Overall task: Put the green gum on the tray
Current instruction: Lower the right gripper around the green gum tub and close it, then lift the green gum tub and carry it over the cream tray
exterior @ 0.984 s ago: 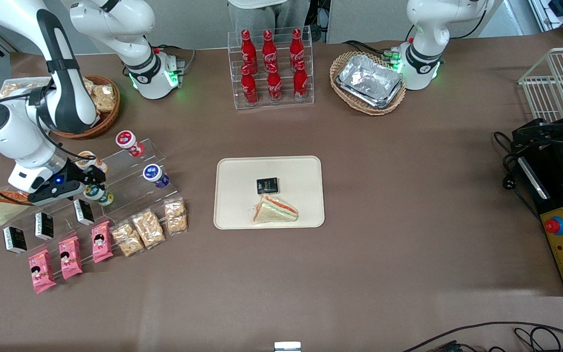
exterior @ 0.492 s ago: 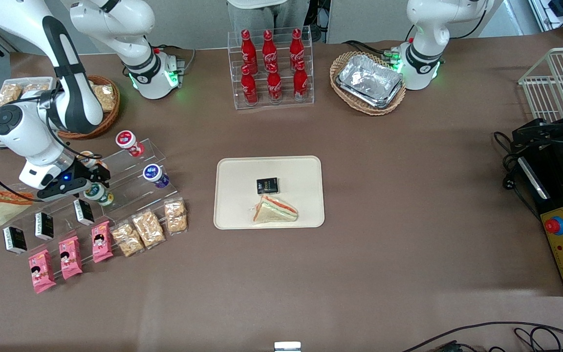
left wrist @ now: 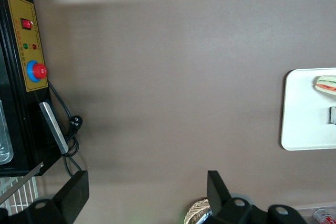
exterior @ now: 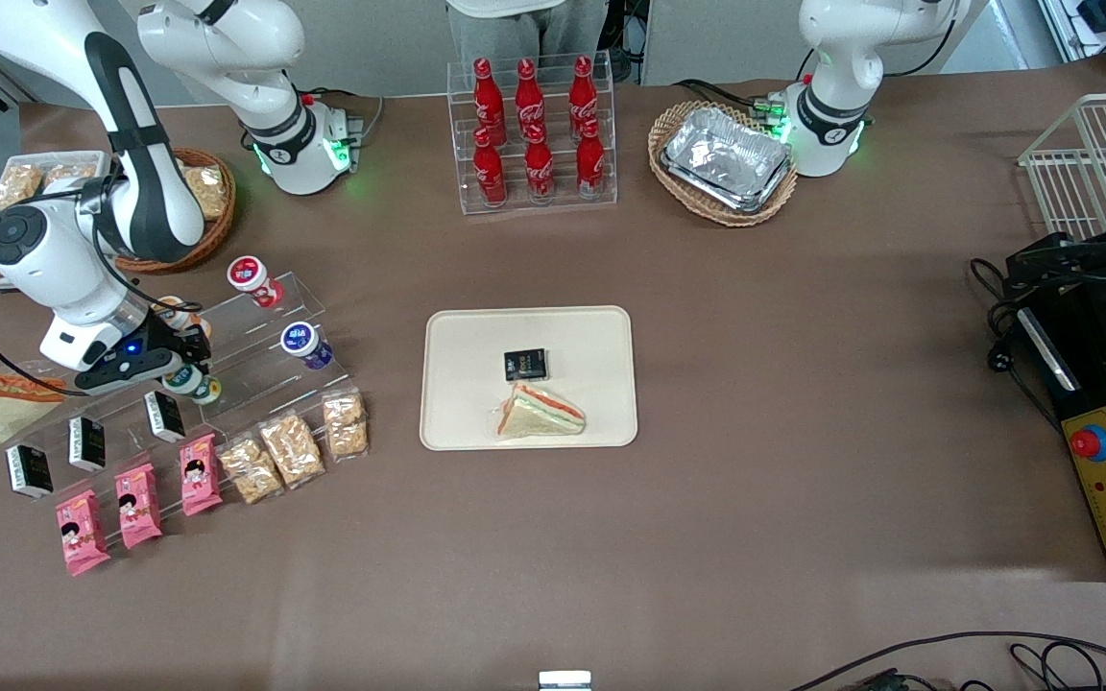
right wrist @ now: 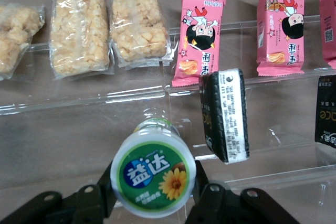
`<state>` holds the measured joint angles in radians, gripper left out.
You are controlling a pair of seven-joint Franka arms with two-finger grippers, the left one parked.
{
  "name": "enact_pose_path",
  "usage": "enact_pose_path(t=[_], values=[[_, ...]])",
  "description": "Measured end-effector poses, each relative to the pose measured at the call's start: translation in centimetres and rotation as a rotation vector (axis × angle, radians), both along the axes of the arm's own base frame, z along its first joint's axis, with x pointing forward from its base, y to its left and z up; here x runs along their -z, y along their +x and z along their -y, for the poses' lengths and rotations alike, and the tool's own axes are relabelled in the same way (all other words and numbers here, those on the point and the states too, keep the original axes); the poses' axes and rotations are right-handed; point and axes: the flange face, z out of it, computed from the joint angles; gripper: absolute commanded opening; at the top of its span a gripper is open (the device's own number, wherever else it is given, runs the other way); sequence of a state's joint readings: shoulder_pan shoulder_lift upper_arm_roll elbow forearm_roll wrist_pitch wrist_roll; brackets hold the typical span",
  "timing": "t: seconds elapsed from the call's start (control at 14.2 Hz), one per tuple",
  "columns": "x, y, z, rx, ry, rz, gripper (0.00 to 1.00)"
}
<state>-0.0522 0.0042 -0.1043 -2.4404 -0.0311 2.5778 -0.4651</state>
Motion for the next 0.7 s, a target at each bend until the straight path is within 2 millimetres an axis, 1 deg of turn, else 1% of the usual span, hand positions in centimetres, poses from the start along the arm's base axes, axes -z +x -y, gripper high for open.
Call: enact_pose_path(t=[0.14, 0.21, 0.28, 0.35, 0.42, 0.56, 0.7], values=[[-0.1, 0.1, 0.0, 0.001, 0.000, 0.003, 0.06], [-0.6, 0.4, 0.1, 0.001, -0.002, 0.010, 0.06], [-1.4, 1.0, 0.2, 0.001, -0.001, 0.002, 0.07], [-2.7, 1.8, 0.3, 0.003, 0.001, -0.024, 0.07], [-4.7, 2.8, 0.4, 0.003, 0.004, -0.053, 0.07], [-9.9, 4.8, 0.4, 0.000, 0.006, -0.090, 0.07], [-15.1, 5.8, 0.1, -0.005, 0.009, -0.115, 0.08]])
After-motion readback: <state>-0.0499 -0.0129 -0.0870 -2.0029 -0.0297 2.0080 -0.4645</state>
